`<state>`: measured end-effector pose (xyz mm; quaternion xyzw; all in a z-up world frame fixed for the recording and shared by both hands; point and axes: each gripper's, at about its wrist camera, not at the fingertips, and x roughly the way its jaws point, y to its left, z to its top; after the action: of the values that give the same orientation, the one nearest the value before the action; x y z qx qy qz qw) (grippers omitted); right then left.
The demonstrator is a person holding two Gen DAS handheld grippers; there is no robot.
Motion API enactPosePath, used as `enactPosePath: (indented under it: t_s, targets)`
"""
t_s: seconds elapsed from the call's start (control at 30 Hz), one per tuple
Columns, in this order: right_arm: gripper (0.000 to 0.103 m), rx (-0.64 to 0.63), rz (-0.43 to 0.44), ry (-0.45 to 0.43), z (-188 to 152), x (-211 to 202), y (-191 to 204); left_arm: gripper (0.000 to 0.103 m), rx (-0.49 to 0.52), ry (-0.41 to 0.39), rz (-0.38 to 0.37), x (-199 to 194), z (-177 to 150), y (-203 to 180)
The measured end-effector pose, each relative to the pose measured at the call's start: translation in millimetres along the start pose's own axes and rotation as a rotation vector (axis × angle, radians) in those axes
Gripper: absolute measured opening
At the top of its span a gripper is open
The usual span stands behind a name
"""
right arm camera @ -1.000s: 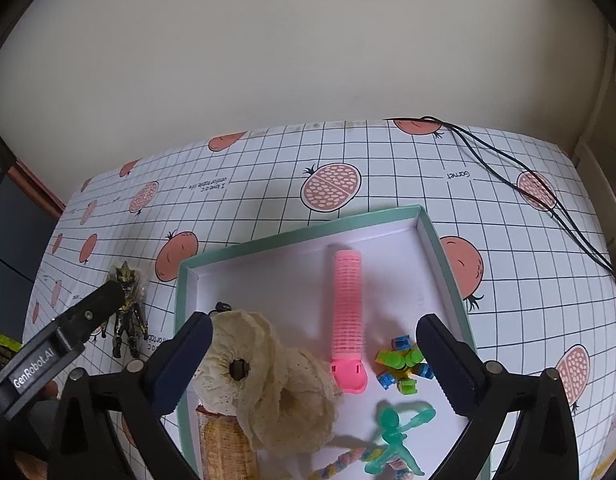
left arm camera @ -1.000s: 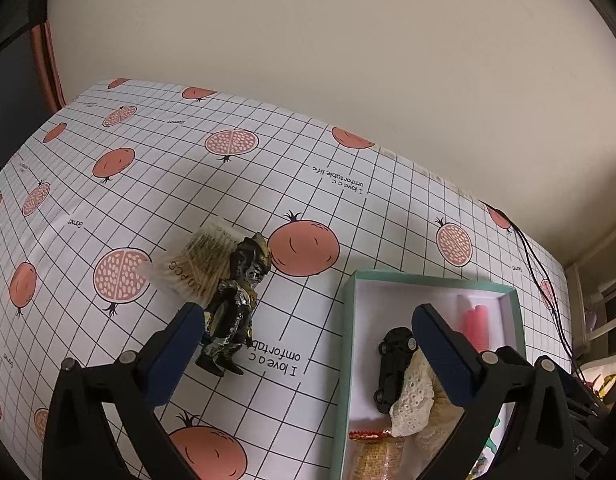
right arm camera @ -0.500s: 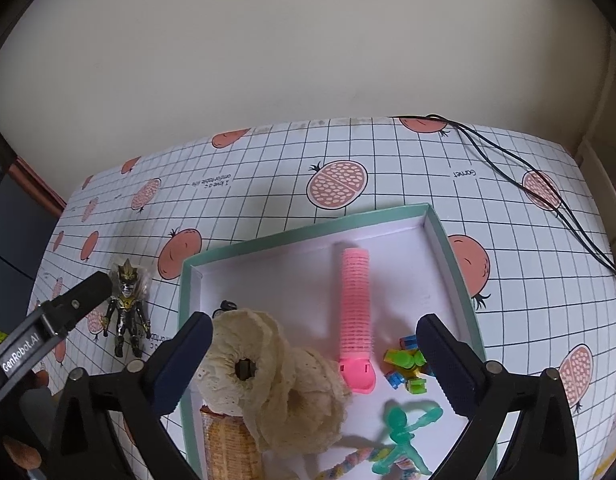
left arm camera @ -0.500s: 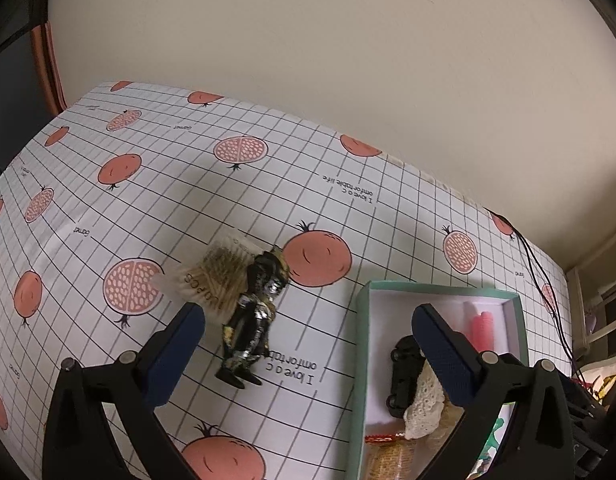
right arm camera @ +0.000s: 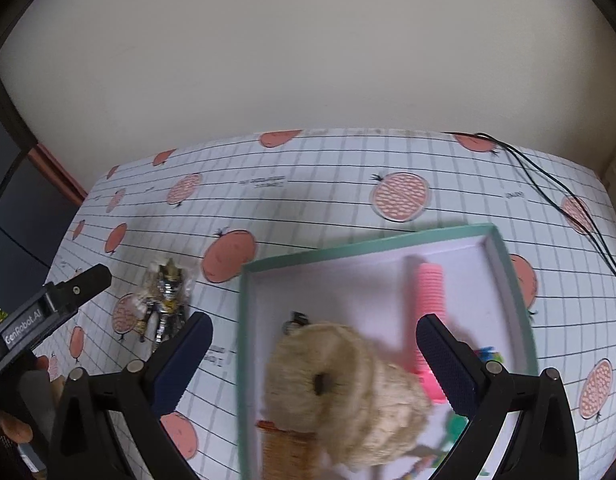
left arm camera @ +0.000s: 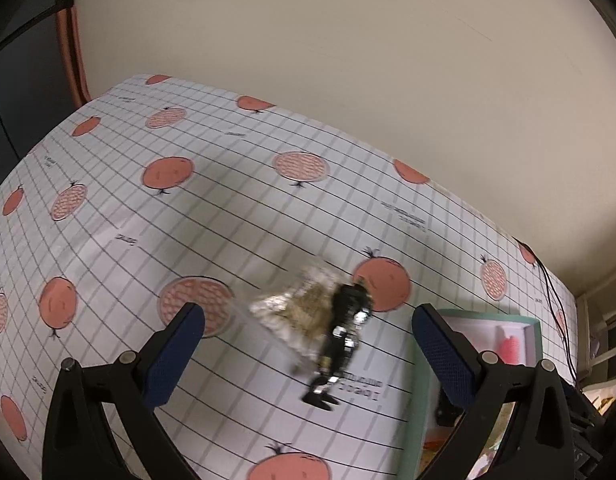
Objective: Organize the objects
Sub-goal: 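Withdraw both tools from the tray toward the black figure and cotton swab bag, then grasp the black action figure with the right gripper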
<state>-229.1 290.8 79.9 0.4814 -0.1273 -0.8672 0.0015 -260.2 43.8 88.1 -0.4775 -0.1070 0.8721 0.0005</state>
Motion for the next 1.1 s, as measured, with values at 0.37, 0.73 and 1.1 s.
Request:
enactPosePath:
  t_s: [0.37, 0.73, 1.1]
  targets:
    - [0.103, -0.062, 0.064, -0.001, -2.6, 17.7, 56.0, 0.103, -0.052, -0.03, 0.036, -7.0, 10.9, 47.3]
    - [0.102, -0.101, 0.124, 0.006, -7.6, 40.0, 101.3, 0.103, -0.071, -0.009, 0.068, -0.8, 17.3, 77.8]
    - [0.091, -0.141, 0.127, 0.035, -14.8, 72.2, 126.9, 0.103, -0.101, 0.021, 0.059, 22.0, 10.8, 85.8]
